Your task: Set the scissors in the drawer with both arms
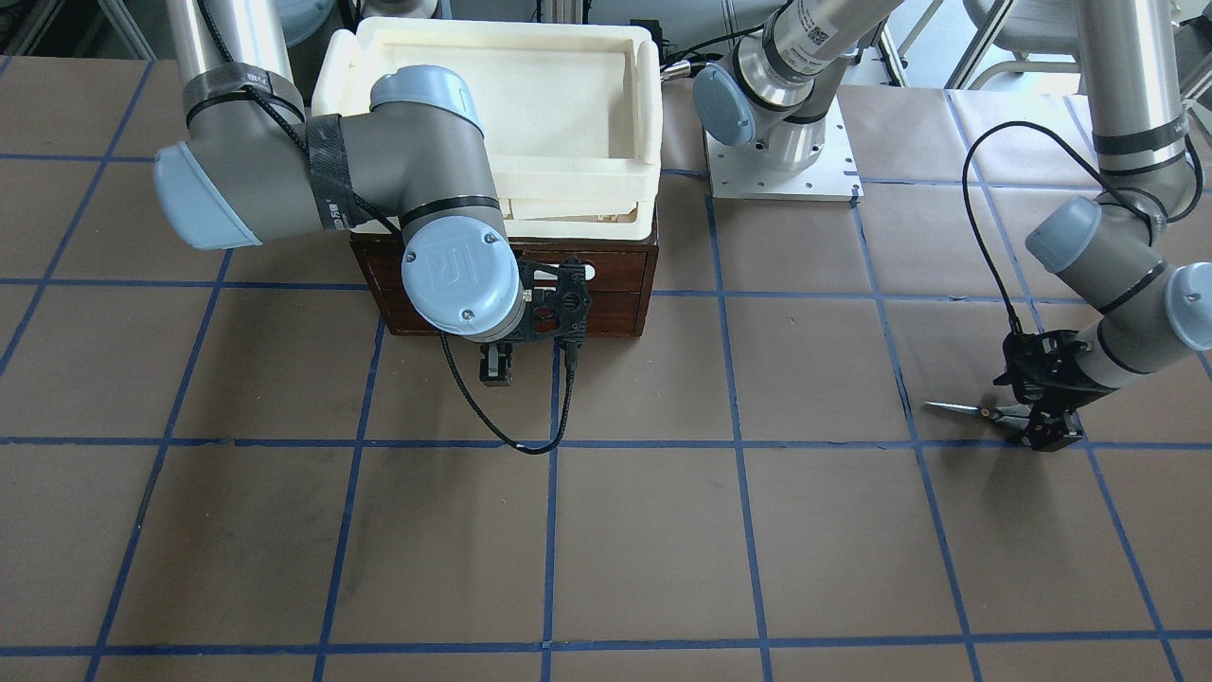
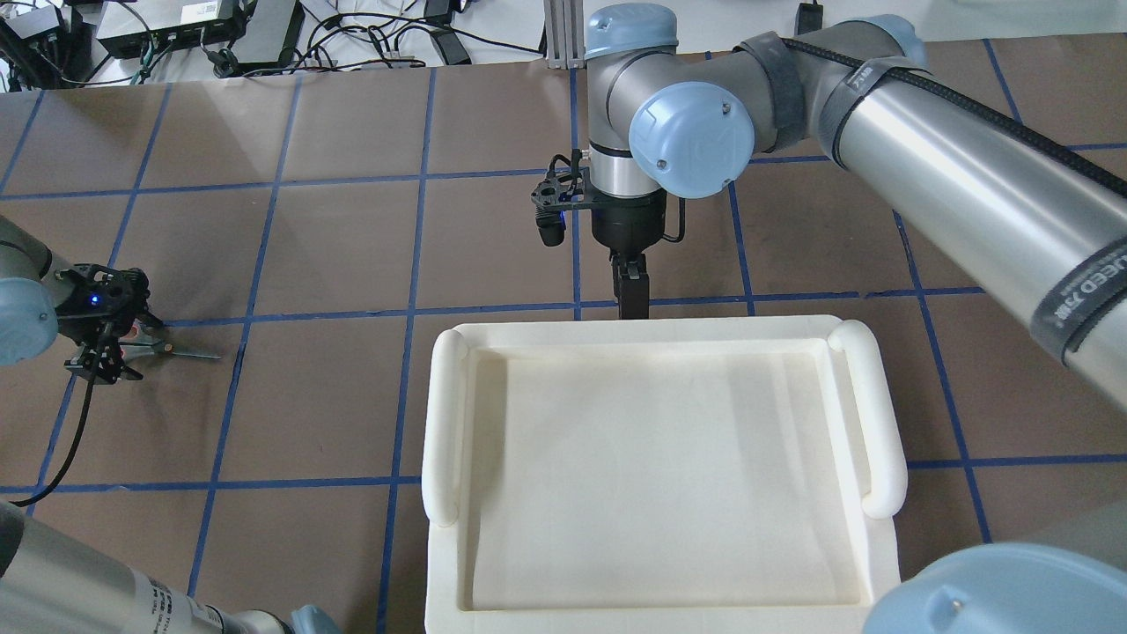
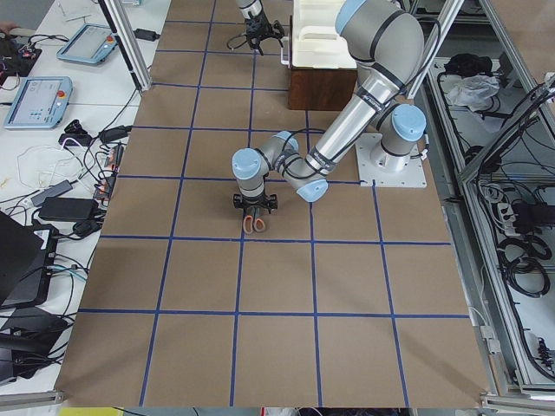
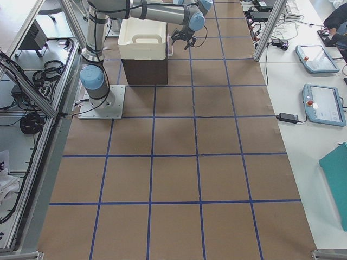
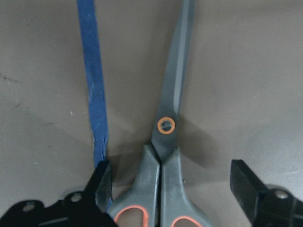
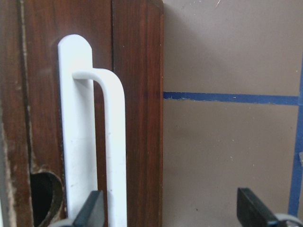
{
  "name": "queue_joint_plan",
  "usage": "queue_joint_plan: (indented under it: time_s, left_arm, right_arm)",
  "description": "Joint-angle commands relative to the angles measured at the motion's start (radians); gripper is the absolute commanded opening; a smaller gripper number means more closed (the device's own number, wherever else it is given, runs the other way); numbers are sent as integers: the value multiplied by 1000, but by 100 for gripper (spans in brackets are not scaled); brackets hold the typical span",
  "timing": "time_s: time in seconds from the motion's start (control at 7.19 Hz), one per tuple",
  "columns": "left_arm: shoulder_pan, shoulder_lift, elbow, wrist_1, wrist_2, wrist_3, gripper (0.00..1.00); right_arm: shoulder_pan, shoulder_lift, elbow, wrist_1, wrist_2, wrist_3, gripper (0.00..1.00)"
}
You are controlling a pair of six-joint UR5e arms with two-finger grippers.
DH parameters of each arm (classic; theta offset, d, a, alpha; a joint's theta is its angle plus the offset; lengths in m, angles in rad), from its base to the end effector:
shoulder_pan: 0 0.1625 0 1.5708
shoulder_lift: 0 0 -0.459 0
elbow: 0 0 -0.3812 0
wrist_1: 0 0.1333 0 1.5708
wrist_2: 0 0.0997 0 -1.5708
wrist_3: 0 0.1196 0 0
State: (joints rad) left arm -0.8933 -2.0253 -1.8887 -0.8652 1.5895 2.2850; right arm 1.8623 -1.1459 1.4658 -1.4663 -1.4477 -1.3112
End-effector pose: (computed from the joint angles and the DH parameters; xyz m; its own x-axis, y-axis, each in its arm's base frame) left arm 0.2527 -0.5232 0.1829 0.0382 0.9973 0.0627 0.9989 -0.0364 -0.0296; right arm 0.3122 -0.5255 0.3116 0.0054 -0.9044 -0.4267 -1.0000 -0.0048 -0.0024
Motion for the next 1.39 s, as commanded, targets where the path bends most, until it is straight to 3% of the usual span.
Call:
queue_joint_plan:
  time_s: [0.0,0.14,0.42,0.56,0.7,1.25]
  left_arm:
    - [-1,-4,0,15,1,22,60]
    - [-1,-4,0,17,0,31,52]
    - [-3,0,2,31,1,51,25]
    - [-3,0,5,31,1,59,22]
    - [-3,5,5,31,0,60,19]
    - [-24,26,46,29,1,63,2]
  right_arm:
    - [1,0,21,-2,-2,38,100]
    - [3,0,30,-3,0,33,100]
    - [3,3,39,-52,1,32,99]
    - [3,2,50,-92,3,33,86]
    - [6,0,53,-94,-2,33,61]
    - [35,-14,42,-94,-48,41,56]
